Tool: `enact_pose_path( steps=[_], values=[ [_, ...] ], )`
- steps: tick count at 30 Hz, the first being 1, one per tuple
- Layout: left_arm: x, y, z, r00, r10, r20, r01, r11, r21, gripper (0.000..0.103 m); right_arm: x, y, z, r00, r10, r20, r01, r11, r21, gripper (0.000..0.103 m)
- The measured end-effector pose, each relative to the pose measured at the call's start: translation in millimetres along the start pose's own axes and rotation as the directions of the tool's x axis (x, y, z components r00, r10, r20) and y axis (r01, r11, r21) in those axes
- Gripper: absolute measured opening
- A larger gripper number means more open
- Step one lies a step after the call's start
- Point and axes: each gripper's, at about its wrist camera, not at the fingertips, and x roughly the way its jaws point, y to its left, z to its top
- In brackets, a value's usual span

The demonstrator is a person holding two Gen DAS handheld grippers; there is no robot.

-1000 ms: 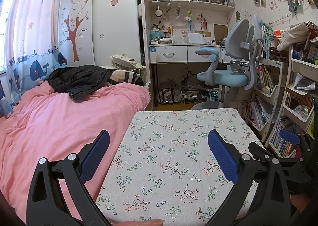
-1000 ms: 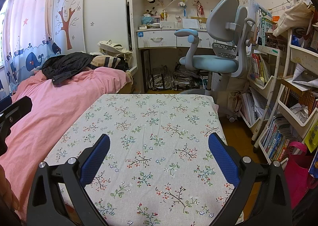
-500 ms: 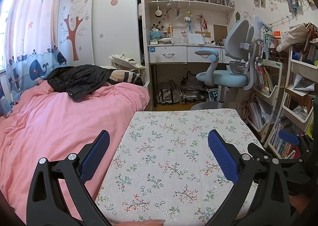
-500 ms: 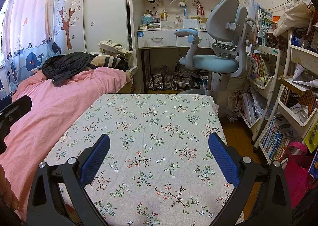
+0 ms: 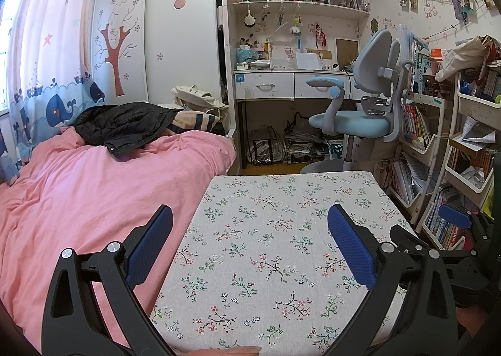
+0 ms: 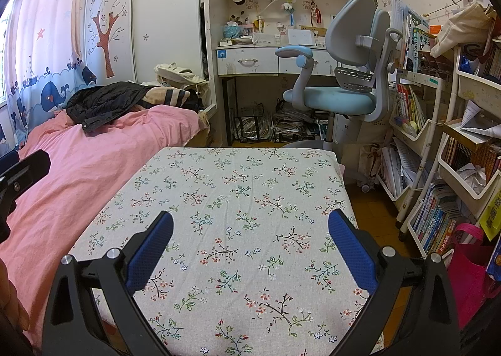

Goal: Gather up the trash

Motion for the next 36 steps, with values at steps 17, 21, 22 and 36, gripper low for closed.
enact_pose_path(
  steps=[17, 21, 22, 36],
  values=[
    [0, 0, -1, 1.0, 0.0, 0.001, 0.0, 1.0, 0.0, 0.096, 0, 0, 0, 1.0, 0.0, -0.001, 0.0, 1.0, -0.001, 0.095],
    [0, 0, -1, 1.0, -0.001, 0.002, 0.001, 1.0, 0.0, 0.096, 0, 0, 0, 1.0, 0.0, -0.001, 0.0, 1.0, -0.001, 0.095],
    [0, 1, -1, 1.0, -0.003, 0.002, 0.003, 1.0, -0.002, 0.096, 0, 0, 0, 1.0, 0.0, -0.001, 0.0, 1.0, -0.001, 0.095],
    [2, -15, 3, 0.999, 0.035, 0.006, -0.035, 0.999, 0.015, 0.096, 1, -6, -6, 1.0, 0.0, -0.01, 0.0, 1.0, 0.017, 0.095]
  ],
)
